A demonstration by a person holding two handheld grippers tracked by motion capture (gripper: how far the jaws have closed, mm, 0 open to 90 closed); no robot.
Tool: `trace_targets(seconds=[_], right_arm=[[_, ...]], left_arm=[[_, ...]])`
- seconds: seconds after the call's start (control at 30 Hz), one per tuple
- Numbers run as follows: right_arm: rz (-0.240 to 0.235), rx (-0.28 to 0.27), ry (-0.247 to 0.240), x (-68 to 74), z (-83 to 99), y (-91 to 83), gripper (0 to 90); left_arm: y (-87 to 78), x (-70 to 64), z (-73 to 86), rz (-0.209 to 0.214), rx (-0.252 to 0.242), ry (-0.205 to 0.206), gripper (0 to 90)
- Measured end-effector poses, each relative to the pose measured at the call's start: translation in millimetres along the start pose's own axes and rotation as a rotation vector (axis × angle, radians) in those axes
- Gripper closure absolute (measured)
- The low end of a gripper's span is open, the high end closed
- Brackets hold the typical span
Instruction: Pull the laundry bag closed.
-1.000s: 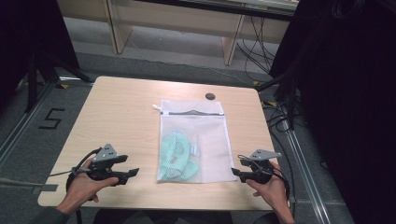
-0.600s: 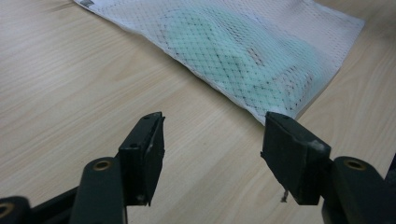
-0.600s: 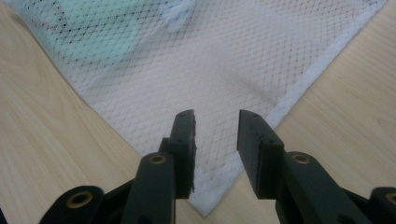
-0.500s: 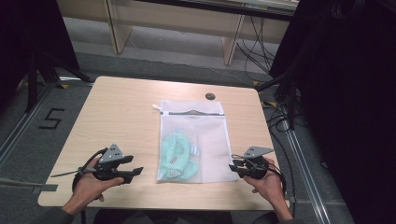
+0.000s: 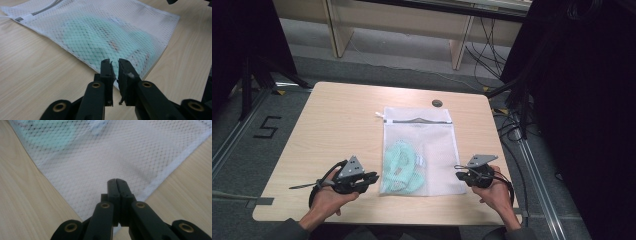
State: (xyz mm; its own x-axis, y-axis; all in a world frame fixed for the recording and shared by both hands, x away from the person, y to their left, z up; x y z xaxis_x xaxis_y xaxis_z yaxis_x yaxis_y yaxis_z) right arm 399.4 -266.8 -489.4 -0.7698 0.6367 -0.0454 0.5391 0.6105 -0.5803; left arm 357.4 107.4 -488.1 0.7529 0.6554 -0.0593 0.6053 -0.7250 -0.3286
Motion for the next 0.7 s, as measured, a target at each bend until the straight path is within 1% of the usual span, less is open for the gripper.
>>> trace_targets(seconds=[0.03, 0.07, 0.1, 0.13, 0.17, 0.2, 0.23, 0.27, 0.3, 0.37, 0.4, 0.43, 0.47, 0.5, 0.53, 0.57, 0.6, 0.63, 0.67, 0.7], right_arm=[[-0.004, 0.008, -0.018, -1.5, -0.2, 1.7, 90.0], [-0.002, 0.017, -0.022, -2.3, -0.4, 2.8, 90.0], [-0.004, 0.021, -0.028, -2.5, -0.6, 5.1, 90.0], [-0.014, 0.035, -0.037, -2.6, -1.0, 10.0, 90.0], [-0.016, 0.044, -0.045, -2.5, -1.3, 12.2, 90.0], [-0.016, 0.044, -0.045, -2.5, -1.3, 12.2, 90.0], [-0.023, 0.056, -0.055, -1.8, -2.0, 16.3, 90.0], [-0.027, 0.080, -0.034, 0.4, -2.7, 17.5, 90.0], [-0.028, 0.090, -0.044, 1.1, -2.5, 19.9, 90.0], [-0.033, 0.106, -0.056, 3.0, -2.0, 23.0, 90.0], [-0.020, 0.110, -0.031, 6.5, -1.5, 24.6, 90.0], [-0.020, 0.110, -0.031, 6.5, -1.5, 24.6, 90.0], [-0.038, 0.114, -0.062, 3.0, -1.7, 25.3, 90.0], [-0.038, 0.114, -0.062, 3.0, -1.7, 25.3, 90.0], [-0.033, 0.113, -0.056, 3.8, -1.1, 26.3, 90.0], [-0.043, 0.143, -0.087, 1.6, -0.2, 28.2, 90.0], [-0.043, 0.138, -0.075, 3.6, 1.2, 30.6, 90.0], [-0.047, 0.150, -0.088, 2.7, 1.5, 31.4, 90.0], [-0.049, 0.164, -0.078, 4.4, 2.3, 32.2, 90.0], [-0.053, 0.171, -0.088, 3.5, 2.5, 33.1, 90.0]], left_arm=[[1.1, -1.2, 0.7, 0.018, 0.009, -0.024, 83.6], [1.6, -1.5, 0.7, 0.017, 0.016, -0.012, 85.2], [3.8, -2.8, 1.0, 0.016, 0.001, -0.020, 86.6], [5.0, -1.9, 0.9, 0.028, 0.009, 0.011, 88.2], [6.7, -3.2, 1.2, 0.026, 0.017, -0.003, 88.6], [9.1, -3.9, 2.1, 0.029, 0.007, -0.008, 88.6], [12.1, -3.9, 3.2, 0.048, 0.037, 0.020, 89.1], [12.1, -3.9, 3.2, 0.048, 0.037, 0.020, 89.2], [16.8, -5.6, 4.8, 0.051, 0.046, 0.028, 89.2], [22.8, -8.8, 6.1, 0.051, 0.033, 0.005, 89.2], [23.7, -8.0, 5.6, 0.065, 0.049, 0.022, 89.2], [23.7, -8.0, 5.6, 0.065, 0.049, 0.022, 89.2], [28.9, -10.3, 6.5, 0.069, 0.045, 0.019, 89.2], [28.9, -10.3, 6.5, 0.069, 0.045, 0.019, 89.2], [32.2, -12.4, 8.1, 0.073, 0.056, 0.021, 89.2], [37.6, -15.5, 10.8, 0.084, 0.067, 0.031, 89.1], [40.0, -16.6, 12.0, 0.091, 0.079, 0.036, 89.1], [40.0, -16.6, 12.0, 0.091, 0.079, 0.036, 89.0], [45.6, -18.4, 12.6, 0.106, 0.078, 0.054, 88.9], [45.6, -18.4, 12.6, 0.106, 0.078, 0.054, 88.9]])
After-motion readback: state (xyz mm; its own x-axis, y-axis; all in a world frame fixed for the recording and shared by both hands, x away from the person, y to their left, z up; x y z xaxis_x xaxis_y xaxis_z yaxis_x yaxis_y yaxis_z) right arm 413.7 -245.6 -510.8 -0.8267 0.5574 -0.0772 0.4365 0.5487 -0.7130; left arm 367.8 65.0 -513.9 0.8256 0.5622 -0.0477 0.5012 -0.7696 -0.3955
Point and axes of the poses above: each handheld gripper's, and its own axes: y roughly forward along the jaws, z roughly out of its underside, x roughly to its left, the point moved 3 cm from there along y, roughly forward along the jaws, and after that the axes turned 14 degrees about -x, right-handed, at the moved point
